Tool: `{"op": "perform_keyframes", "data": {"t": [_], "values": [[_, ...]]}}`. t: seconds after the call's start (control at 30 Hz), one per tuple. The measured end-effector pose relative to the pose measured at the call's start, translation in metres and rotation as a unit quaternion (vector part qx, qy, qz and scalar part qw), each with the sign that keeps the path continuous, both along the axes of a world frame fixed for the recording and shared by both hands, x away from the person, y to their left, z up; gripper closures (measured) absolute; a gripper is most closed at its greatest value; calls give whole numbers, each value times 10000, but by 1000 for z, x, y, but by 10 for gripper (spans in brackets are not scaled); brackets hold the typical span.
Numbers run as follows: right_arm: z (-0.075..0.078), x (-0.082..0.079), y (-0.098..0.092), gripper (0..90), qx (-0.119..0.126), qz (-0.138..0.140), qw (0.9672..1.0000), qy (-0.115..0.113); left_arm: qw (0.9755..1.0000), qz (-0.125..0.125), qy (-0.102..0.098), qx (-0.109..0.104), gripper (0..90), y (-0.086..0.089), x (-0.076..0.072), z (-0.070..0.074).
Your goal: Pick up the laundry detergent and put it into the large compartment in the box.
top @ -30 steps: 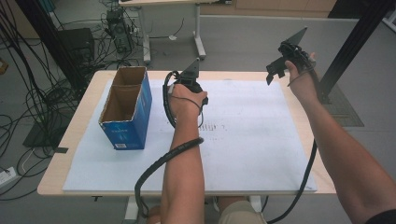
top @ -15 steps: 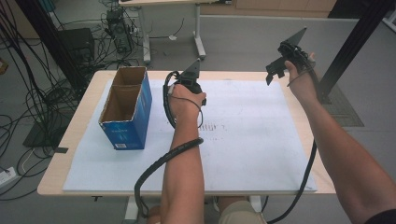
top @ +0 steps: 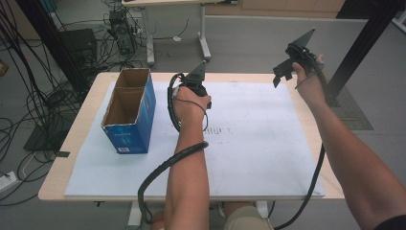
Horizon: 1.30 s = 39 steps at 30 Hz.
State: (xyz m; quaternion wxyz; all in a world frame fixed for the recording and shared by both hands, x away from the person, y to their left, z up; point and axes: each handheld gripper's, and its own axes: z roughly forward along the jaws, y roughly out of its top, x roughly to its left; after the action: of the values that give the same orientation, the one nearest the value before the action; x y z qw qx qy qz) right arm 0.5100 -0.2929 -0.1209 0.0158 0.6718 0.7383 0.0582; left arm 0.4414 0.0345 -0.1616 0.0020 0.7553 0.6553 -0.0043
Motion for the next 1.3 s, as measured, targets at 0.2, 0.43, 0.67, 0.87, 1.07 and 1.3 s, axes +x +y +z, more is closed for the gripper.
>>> {"op": "perform_keyframes", "data": {"t": [0.2,0.43,0.67,0.87,1.07,1.3], "values": [[0,0,1,42,-2,-5,10000,12,10000,-8,-11,-7,366,1,0,0],[0,0,1,42,-7,-14,10000,13,10000,-22,-12,5,366,0,0,0],[-2,0,0,42,-2,-11,10000,18,10000,-69,-35,24,366,-1,-1,0],[-3,2,1,42,-1,-4,10000,43,9999,-101,-21,18,366,0,0,0],[-4,2,2,42,-15,12,10000,55,9999,-121,-2,18,366,0,1,0],[-5,2,1,42,-14,4,10000,51,9999,-121,5,26,367,0,2,0]]}}
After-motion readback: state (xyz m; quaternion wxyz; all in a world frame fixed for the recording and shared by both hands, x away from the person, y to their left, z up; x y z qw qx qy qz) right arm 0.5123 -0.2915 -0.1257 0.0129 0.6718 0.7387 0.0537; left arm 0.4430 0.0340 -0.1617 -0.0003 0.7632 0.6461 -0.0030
